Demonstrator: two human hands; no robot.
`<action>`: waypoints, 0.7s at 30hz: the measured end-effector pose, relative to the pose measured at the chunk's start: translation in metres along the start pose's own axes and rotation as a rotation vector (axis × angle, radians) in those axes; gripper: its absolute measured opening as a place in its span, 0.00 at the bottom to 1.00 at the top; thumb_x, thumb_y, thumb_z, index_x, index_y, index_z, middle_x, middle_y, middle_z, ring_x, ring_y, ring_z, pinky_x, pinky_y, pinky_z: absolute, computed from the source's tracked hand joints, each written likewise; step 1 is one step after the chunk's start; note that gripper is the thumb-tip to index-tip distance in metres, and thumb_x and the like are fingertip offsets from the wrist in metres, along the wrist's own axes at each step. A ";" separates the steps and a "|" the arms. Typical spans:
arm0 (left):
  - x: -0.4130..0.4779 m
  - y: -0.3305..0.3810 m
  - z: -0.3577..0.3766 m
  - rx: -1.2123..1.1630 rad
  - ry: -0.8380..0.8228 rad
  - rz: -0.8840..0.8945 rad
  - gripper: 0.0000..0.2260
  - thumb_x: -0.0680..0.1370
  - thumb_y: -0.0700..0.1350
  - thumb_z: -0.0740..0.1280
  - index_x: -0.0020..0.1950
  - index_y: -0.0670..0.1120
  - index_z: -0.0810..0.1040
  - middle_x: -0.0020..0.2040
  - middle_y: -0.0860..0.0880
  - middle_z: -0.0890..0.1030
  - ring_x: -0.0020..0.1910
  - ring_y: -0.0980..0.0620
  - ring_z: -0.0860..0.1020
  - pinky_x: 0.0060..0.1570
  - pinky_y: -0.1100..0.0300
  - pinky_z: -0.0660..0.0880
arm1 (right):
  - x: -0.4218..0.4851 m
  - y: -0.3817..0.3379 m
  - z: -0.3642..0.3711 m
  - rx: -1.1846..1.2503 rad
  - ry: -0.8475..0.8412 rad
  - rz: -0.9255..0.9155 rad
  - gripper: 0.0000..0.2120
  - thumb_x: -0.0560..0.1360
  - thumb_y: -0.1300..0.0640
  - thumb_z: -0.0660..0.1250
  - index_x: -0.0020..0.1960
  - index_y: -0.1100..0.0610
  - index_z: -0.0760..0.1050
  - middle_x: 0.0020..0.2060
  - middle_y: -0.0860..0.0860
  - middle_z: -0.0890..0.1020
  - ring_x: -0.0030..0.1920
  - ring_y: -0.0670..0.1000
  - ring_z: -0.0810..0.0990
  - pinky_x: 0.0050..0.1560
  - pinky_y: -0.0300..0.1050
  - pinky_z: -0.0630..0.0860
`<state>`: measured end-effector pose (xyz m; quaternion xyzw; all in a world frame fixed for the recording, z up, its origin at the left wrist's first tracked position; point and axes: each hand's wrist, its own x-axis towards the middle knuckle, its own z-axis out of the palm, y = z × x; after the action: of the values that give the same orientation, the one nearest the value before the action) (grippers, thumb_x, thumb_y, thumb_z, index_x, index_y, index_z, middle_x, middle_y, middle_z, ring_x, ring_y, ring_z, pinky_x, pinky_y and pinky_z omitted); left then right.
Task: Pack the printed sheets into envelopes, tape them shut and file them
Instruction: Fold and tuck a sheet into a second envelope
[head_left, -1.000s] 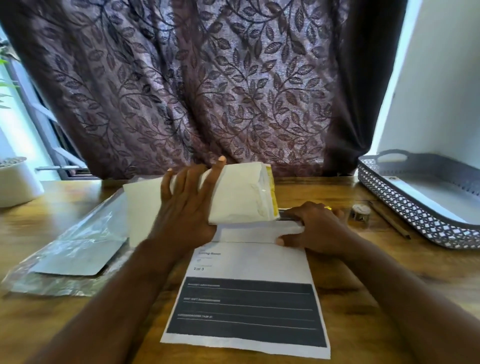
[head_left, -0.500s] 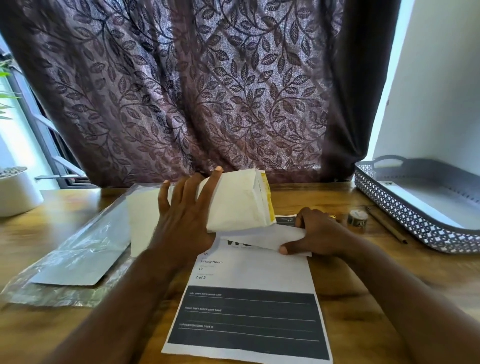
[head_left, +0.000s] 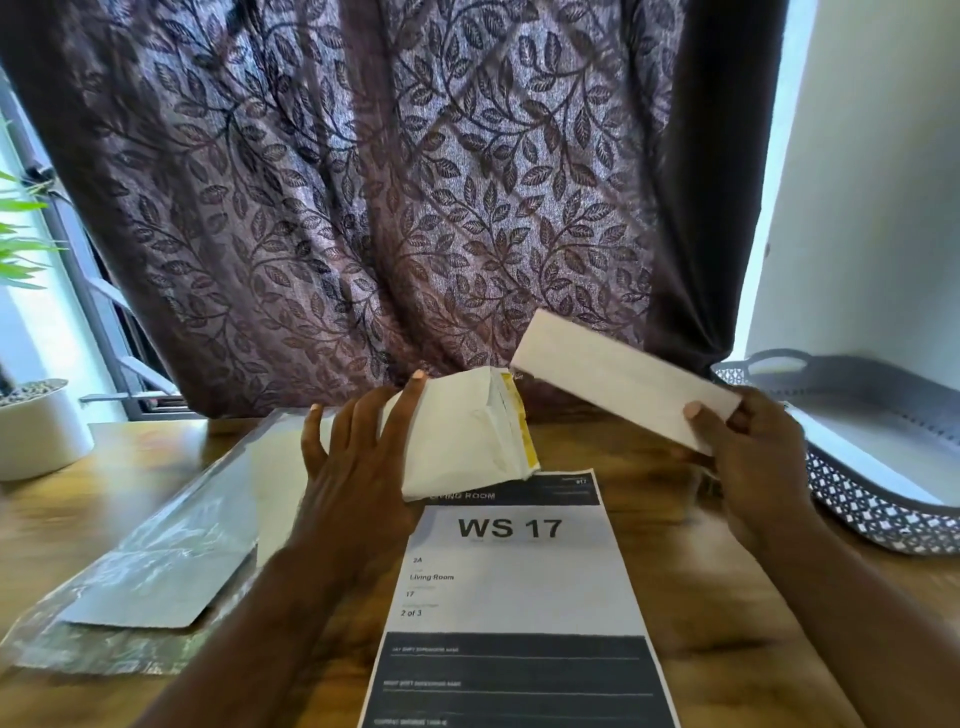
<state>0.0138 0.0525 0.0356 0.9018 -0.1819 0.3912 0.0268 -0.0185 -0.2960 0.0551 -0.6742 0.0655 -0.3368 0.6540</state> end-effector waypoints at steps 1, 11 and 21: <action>0.001 0.000 0.000 -0.011 0.010 -0.002 0.51 0.64 0.62 0.75 0.80 0.49 0.54 0.71 0.42 0.68 0.70 0.40 0.68 0.74 0.34 0.52 | 0.001 -0.004 -0.002 0.064 0.051 -0.034 0.06 0.79 0.60 0.70 0.56 0.56 0.77 0.47 0.55 0.85 0.40 0.56 0.86 0.24 0.37 0.76; 0.001 0.000 -0.001 -0.015 0.042 -0.042 0.47 0.64 0.62 0.75 0.78 0.46 0.62 0.69 0.42 0.70 0.67 0.40 0.68 0.70 0.35 0.59 | -0.003 -0.007 -0.004 0.008 -0.063 -0.147 0.07 0.78 0.63 0.70 0.57 0.60 0.79 0.47 0.56 0.86 0.42 0.53 0.87 0.28 0.36 0.79; 0.000 0.007 0.003 0.005 -0.020 0.023 0.50 0.63 0.63 0.75 0.79 0.48 0.59 0.70 0.42 0.69 0.68 0.38 0.69 0.69 0.31 0.60 | -0.011 -0.016 0.001 0.010 -0.150 -0.161 0.08 0.80 0.62 0.67 0.49 0.50 0.79 0.44 0.52 0.85 0.41 0.47 0.87 0.31 0.37 0.81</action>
<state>0.0128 0.0452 0.0328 0.9036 -0.1916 0.3828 0.0183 -0.0318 -0.2869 0.0657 -0.6973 -0.0399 -0.3371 0.6313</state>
